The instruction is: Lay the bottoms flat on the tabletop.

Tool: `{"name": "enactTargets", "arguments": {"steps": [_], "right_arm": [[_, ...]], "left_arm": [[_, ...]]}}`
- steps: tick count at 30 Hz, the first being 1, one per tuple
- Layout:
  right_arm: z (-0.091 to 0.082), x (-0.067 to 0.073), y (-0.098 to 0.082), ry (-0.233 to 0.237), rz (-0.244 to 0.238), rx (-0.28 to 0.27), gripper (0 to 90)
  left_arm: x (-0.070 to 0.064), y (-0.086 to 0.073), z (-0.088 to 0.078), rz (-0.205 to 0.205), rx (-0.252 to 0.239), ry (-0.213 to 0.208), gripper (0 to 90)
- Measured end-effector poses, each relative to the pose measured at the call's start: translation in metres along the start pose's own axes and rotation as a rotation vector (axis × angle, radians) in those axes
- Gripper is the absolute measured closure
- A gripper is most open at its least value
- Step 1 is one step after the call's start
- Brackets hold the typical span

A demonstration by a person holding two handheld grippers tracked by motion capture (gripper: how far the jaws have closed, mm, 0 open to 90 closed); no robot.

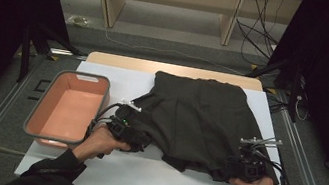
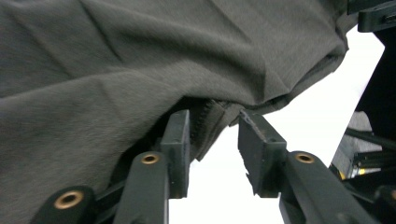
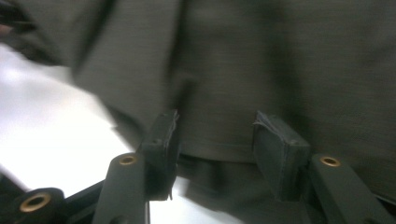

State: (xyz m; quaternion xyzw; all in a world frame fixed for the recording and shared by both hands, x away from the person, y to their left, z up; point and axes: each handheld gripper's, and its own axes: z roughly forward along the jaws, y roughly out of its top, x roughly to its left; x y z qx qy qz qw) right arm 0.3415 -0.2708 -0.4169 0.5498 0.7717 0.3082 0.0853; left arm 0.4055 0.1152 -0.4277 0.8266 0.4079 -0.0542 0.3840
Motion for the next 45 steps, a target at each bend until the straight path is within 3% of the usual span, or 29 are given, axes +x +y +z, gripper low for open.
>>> {"name": "enactTargets", "arguments": {"steps": [2, 7, 15, 17, 20, 22, 24, 28, 34, 42, 45], "right_arm": [[0.000, -0.007, -0.002, -0.051, 0.009, 0.005, 50.4], [0.001, -0.019, -0.008, -0.061, 0.070, 0.021, 49.2], [0.019, -0.022, -0.019, -0.118, 0.076, 0.126, 47.0], [0.025, -0.023, -0.020, -0.112, 0.077, 0.154, 58.2], [0.030, -0.024, -0.019, -0.145, 0.055, 0.174, 79.4], [0.028, -0.026, -0.018, -0.163, 0.043, 0.163, 87.9], [0.023, -0.028, -0.017, -0.166, 0.033, 0.145, 89.3], [0.015, -0.037, -0.012, -0.201, 0.041, 0.112, 89.8], [0.002, -0.062, 0.002, -0.283, 0.084, 0.018, 89.8], [0.009, -0.087, 0.007, -0.348, 0.111, 0.018, 89.8], [0.006, -0.097, 0.015, -0.384, 0.129, -0.015, 89.8]], "left_arm": [[0.003, -0.001, -0.002, -0.019, -0.012, 0.007, 60.9], [0.007, -0.003, -0.006, -0.031, -0.038, 0.022, 55.5], [0.008, -0.007, -0.001, -0.033, -0.045, 0.045, 43.3], [0.007, -0.008, 0.001, -0.035, -0.046, 0.052, 40.5], [0.006, -0.009, 0.004, -0.023, -0.026, 0.058, 37.3], [0.006, -0.009, 0.005, -0.024, -0.027, 0.058, 37.0], [0.006, -0.009, 0.005, -0.025, -0.028, 0.059, 36.8], [0.006, -0.009, 0.005, -0.027, -0.028, 0.062, 36.4], [0.006, -0.008, 0.005, -0.030, -0.031, 0.066, 35.5], [0.007, -0.007, 0.003, -0.039, -0.046, 0.070, 34.3], [0.008, -0.007, 0.002, -0.035, -0.044, 0.071, 34.2]]}}
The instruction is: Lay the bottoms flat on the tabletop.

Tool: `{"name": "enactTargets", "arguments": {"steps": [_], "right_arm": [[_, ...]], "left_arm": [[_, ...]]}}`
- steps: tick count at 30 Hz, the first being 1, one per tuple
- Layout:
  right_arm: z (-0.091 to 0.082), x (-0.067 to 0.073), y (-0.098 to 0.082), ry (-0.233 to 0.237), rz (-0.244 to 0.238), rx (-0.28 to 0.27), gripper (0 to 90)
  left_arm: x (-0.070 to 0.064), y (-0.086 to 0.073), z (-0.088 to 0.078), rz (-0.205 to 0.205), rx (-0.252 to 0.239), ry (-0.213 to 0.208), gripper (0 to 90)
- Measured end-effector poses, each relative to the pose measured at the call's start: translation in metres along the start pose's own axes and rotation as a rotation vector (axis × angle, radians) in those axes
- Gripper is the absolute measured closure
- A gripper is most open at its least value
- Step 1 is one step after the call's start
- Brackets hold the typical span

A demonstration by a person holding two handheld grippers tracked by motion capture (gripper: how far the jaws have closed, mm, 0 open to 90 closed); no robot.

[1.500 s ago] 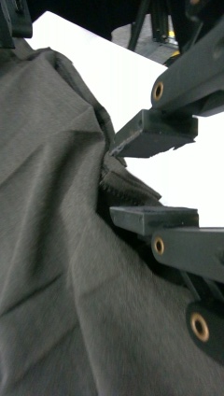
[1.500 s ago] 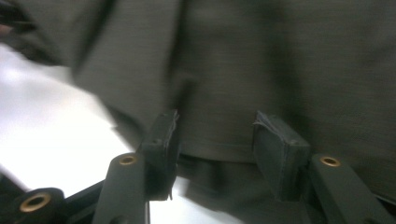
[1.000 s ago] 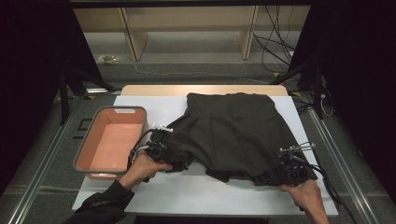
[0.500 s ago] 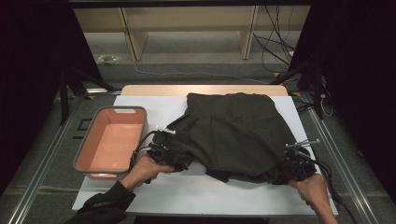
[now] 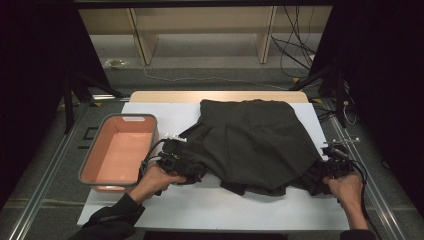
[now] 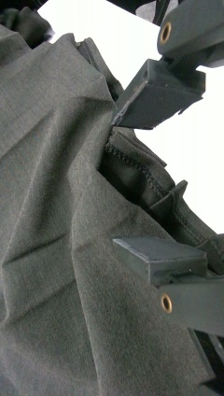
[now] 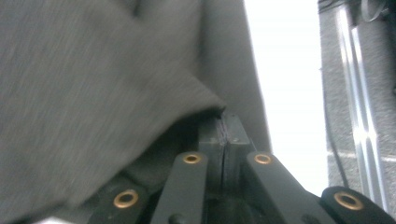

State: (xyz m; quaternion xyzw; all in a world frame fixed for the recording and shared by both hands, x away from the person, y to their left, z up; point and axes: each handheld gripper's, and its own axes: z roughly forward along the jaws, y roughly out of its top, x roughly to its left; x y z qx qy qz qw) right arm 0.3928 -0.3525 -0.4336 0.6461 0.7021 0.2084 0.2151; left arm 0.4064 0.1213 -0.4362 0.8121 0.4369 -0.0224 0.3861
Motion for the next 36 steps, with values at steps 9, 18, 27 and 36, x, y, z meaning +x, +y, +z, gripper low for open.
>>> {"name": "enactTargets", "arguments": {"steps": [9, 18, 27, 36], "right_arm": [[0.008, -0.003, 0.008, 0.036, 0.022, 0.003, 86.8], [-0.024, 0.000, -0.009, 0.129, 0.034, -0.018, 53.8], [-0.039, 0.011, -0.031, 0.165, 0.026, 0.005, 40.8], [-0.029, 0.018, -0.050, 0.161, 0.016, 0.087, 40.1]], "left_arm": [[0.000, 0.000, 0.001, 0.003, 0.001, -0.001, 33.9], [-0.001, 0.000, -0.001, 0.010, -0.009, -0.003, 30.7], [-0.002, -0.001, -0.003, 0.012, -0.011, -0.003, 30.1], [0.000, -0.003, -0.006, 0.002, -0.012, 0.003, 29.2]]}}
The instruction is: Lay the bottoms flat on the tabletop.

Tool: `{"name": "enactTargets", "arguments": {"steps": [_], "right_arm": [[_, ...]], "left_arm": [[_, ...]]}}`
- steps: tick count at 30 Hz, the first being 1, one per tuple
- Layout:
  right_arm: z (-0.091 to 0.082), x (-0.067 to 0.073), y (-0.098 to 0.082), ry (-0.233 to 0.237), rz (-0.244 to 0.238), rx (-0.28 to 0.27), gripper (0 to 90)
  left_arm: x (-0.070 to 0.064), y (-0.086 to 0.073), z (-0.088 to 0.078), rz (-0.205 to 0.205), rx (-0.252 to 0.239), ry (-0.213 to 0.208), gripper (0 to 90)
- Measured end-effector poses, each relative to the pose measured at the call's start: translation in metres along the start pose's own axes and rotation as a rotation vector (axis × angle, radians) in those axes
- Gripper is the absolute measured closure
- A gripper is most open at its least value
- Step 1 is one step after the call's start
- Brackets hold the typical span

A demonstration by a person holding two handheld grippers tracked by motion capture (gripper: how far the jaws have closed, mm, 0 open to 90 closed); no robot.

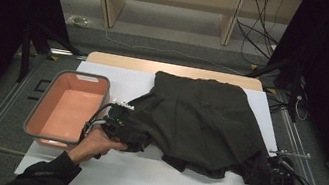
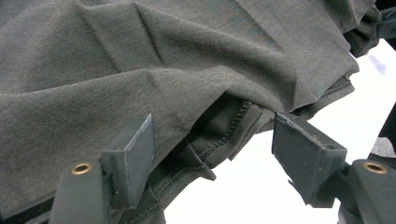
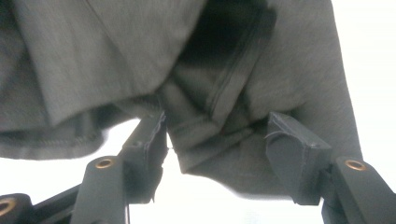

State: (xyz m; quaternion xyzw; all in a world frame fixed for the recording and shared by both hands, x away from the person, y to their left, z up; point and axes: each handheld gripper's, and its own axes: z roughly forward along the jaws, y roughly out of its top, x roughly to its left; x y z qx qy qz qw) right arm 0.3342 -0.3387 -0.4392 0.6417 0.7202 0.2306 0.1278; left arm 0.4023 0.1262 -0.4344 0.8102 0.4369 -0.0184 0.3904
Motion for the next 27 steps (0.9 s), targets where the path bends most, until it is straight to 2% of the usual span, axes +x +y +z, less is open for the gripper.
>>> {"name": "enactTargets", "arguments": {"steps": [3, 7, 9, 11, 14, 16, 18, 20, 23, 25, 27], "right_arm": [[0.008, 0.002, -0.003, 0.002, -0.011, 0.037, 38.6], [0.018, 0.000, -0.003, -0.031, -0.025, 0.065, 38.9], [0.023, -0.001, -0.003, -0.055, -0.043, 0.087, 47.6], [0.024, 0.000, -0.003, -0.104, -0.060, 0.083, 59.6], [0.024, -0.002, 0.000, -0.143, -0.070, 0.072, 78.9], [0.025, -0.005, 0.003, -0.161, -0.075, 0.078, 85.4], [0.026, -0.008, 0.006, -0.159, -0.071, 0.072, 87.7], [0.025, -0.012, 0.009, -0.209, -0.086, 0.063, 88.2], [0.026, -0.023, 0.015, -0.236, -0.065, 0.049, 88.5], [0.027, -0.031, 0.020, -0.282, -0.062, 0.040, 88.6], [0.029, -0.041, 0.026, -0.287, -0.045, 0.026, 88.5]], "left_arm": [[-0.001, 0.000, 0.001, 0.003, 0.000, 0.000, 28.5], [-0.001, -0.001, 0.002, 0.005, 0.002, 0.001, 28.0], [-0.001, -0.001, 0.002, 0.008, 0.006, 0.002, 27.9], [-0.001, -0.001, 0.003, 0.007, 0.006, 0.001, 27.9], [-0.001, -0.001, 0.004, 0.006, 0.009, 0.003, 28.0], [-0.002, -0.001, 0.004, 0.004, 0.010, 0.004, 28.1], [-0.001, -0.001, 0.004, 0.006, 0.010, 0.005, 28.2], [-0.001, -0.001, 0.004, 0.001, 0.007, 0.005, 28.3], [0.000, -0.001, 0.004, 0.005, 0.011, 0.006, 28.4], [0.000, 0.000, 0.004, 0.005, 0.012, 0.007, 28.4], [0.000, 0.000, 0.004, 0.005, 0.013, 0.008, 28.4]]}}
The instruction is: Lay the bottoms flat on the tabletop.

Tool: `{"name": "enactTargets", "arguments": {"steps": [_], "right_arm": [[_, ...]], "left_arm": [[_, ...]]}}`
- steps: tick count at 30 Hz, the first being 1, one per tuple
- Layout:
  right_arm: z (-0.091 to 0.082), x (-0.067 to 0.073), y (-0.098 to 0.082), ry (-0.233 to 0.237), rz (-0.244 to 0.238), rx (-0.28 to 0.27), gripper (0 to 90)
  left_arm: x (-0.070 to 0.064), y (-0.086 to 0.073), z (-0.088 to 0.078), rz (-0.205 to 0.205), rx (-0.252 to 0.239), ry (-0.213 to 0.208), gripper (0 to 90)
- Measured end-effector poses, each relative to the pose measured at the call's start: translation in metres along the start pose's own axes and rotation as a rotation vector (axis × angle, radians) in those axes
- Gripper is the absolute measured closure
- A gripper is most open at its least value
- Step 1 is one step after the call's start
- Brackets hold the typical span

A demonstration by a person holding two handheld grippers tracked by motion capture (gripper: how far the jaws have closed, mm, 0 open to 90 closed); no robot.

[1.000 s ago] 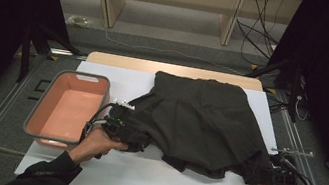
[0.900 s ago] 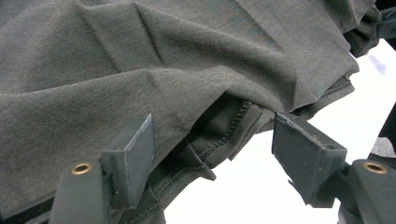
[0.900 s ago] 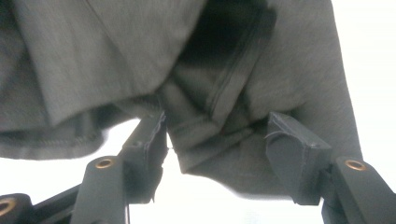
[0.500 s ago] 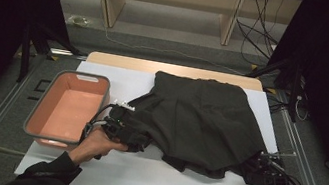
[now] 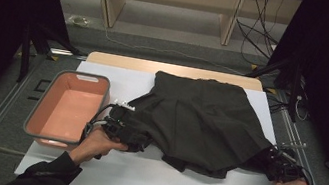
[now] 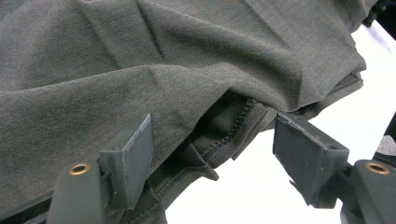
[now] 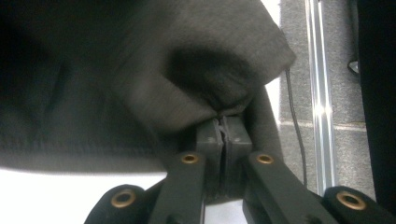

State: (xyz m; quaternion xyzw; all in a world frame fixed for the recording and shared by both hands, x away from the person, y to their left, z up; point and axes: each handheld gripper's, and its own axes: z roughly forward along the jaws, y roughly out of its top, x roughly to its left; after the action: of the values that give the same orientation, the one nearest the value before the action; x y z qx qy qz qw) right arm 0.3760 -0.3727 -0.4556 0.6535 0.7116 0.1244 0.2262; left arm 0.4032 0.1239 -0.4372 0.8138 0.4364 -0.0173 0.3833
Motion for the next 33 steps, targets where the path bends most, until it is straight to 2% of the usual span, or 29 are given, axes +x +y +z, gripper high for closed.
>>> {"name": "enactTargets", "arguments": {"steps": [2, 6, 7, 9, 11, 13, 17, 22, 28, 31, 33], "right_arm": [[0.003, -0.007, 0.004, -0.011, 0.020, 0.000, 88.5], [0.005, -0.014, 0.005, 0.034, 0.055, 0.000, 85.0], [0.003, -0.014, 0.004, 0.053, 0.058, -0.003, 82.3], [-0.003, -0.014, 0.001, 0.097, 0.078, -0.021, 71.4], [-0.012, -0.014, -0.003, 0.142, 0.087, -0.016, 62.0], [-0.020, -0.013, -0.008, 0.177, 0.094, -0.019, 56.9], [-0.036, -0.008, -0.019, 0.225, 0.115, -0.048, 51.1], [-0.049, 0.007, -0.032, 0.247, 0.104, -0.066, 48.0], [-0.056, 0.022, -0.040, 0.293, 0.087, -0.058, 45.0], [-0.057, 0.029, -0.043, 0.350, 0.077, -0.048, 45.3], [-0.055, 0.036, -0.043, 0.363, 0.062, -0.055, 45.3]], "left_arm": [[0.000, 0.000, 0.000, -0.003, -0.003, 0.001, 28.4], [0.001, 0.000, 0.000, -0.006, -0.004, 0.003, 28.4], [0.001, 0.001, 0.000, -0.002, -0.004, 0.004, 28.4], [0.001, 0.001, -0.001, -0.001, -0.005, 0.002, 28.4], [0.001, 0.001, -0.001, -0.001, -0.005, 0.002, 28.4], [0.001, 0.001, -0.001, 0.001, -0.003, 0.002, 28.4], [0.001, 0.001, -0.002, -0.002, -0.009, 0.003, 28.4], [0.000, 0.001, -0.003, -0.005, -0.013, 0.003, 28.3], [0.001, 0.001, -0.003, -0.005, -0.011, 0.004, 28.2], [0.001, 0.001, -0.002, -0.006, -0.012, 0.005, 28.2], [0.001, 0.001, -0.002, -0.001, -0.006, 0.005, 28.2]]}}
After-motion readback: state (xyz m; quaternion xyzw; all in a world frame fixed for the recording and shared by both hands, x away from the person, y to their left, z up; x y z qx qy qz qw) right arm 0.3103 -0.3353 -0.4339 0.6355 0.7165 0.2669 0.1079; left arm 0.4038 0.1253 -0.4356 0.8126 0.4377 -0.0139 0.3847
